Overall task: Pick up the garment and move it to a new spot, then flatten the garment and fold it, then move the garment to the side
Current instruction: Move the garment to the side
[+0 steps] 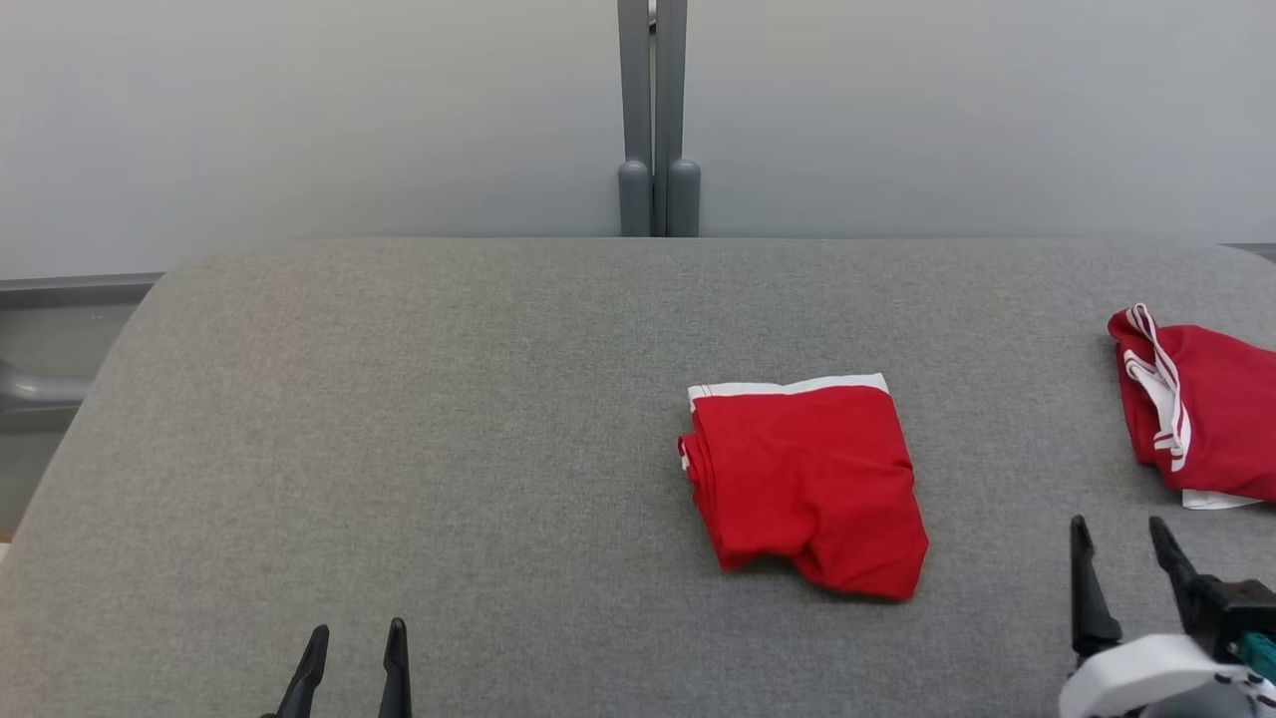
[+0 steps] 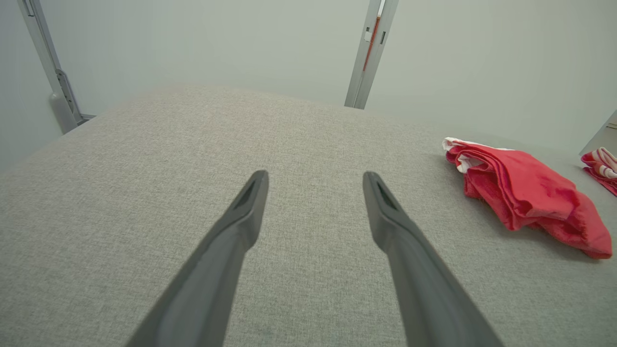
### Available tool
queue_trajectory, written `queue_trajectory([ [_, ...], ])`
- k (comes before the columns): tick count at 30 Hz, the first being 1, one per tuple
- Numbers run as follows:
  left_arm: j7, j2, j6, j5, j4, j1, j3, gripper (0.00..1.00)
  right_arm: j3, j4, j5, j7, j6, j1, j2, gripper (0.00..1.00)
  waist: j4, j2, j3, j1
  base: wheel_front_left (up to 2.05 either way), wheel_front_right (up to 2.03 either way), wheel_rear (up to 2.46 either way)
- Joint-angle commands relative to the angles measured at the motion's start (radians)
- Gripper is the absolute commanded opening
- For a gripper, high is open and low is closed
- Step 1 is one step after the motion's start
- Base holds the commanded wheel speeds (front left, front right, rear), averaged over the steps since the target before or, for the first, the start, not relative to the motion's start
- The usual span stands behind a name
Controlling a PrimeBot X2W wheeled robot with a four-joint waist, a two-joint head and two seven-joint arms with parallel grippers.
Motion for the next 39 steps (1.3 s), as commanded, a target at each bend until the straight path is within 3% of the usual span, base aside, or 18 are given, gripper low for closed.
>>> queue_trajectory([
  [1,-0.002,0.002,-0.003,-0.002,-0.003,-0.004,-0.002,1.0,0.035,0.014,0.031,-0.002,-0.001,-0.045,-0.002,1.0,0.001,0.0,0.009,0.0,0.0,0.0,0.0],
  [3,-0.002,0.002,-0.003,-0.001,-0.001,-0.011,-0.016,1.0,0.074,0.053,0.147,0.031,-0.001,-0.121,0.01,1.0,0.002,0.0,0.023,0.0,0.0,0.0,0.0],
  [6,-0.002,0.003,-0.003,0.0,0.007,-0.024,-0.044,1.0,0.114,0.112,0.32,0.224,-0.002,-0.242,0.014,1.0,0.009,0.0,0.049,0.0,0.0,0.0,0.0],
  [10,-0.002,0.002,-0.003,0.0,0.016,-0.052,-0.091,1.0,0.101,0.244,0.407,0.478,-0.002,-0.382,0.011,1.0,0.043,0.0,0.089,0.0,0.0,0.0,0.0],
  [12,-0.002,0.003,-0.003,-0.008,0.022,-0.064,-0.103,1.0,0.073,0.322,0.431,0.553,-0.001,-0.435,0.024,1.0,0.068,0.0,0.102,0.0,0.0,0.0,0.0],
  [18,-0.002,0.003,-0.003,-0.025,0.031,-0.088,-0.129,1.0,0.035,0.494,0.406,0.594,-0.001,-0.517,0.041,1.0,0.129,0.0,0.125,0.0,0.0,0.0,0.0],
  [19,-0.002,0.003,-0.003,-0.027,0.03,-0.088,-0.13,1.0,0.033,0.506,0.4,0.583,-0.001,-0.529,0.041,0.96,0.131,0.0,0.129,0.0,0.0,0.0,0.0],
  [20,-0.002,0.003,-0.003,-0.03,0.028,-0.087,-0.128,1.0,0.026,0.514,0.407,0.565,-0.001,-0.545,0.042,0.01,0.132,0.0,0.132,0.0,0.0,0.0,0.0],
  [23,-0.002,0.003,0.002,-0.043,0.015,-0.078,-0.114,1.0,0.045,0.495,0.41,0.521,-0.001,-0.572,0.034,0.0,0.108,0.0,0.142,0.0,0.0,0.0,0.0],
  [27,-0.002,0.003,0.004,-0.051,-0.001,-0.083,-0.101,1.0,0.075,0.42,0.404,0.519,-0.001,-0.627,-0.048,0.0,0.039,0.0,0.168,0.0,0.0,0.0,0.0],
  [33,-0.001,0.002,0.0,-0.063,-0.017,-0.154,-0.105,1.0,0.06,0.312,0.387,0.647,-0.001,-0.731,-0.211,0.0,-0.057,0.0,0.267,0.0,0.0,0.0,0.0],
  [39,-0.001,0.003,-0.003,-0.021,-0.002,-0.209,-0.118,1.0,-0.041,0.338,0.317,0.764,-0.001,-0.793,-0.318,0.0,-0.09,0.0,0.357,0.0,0.0,0.0,0.0],
])
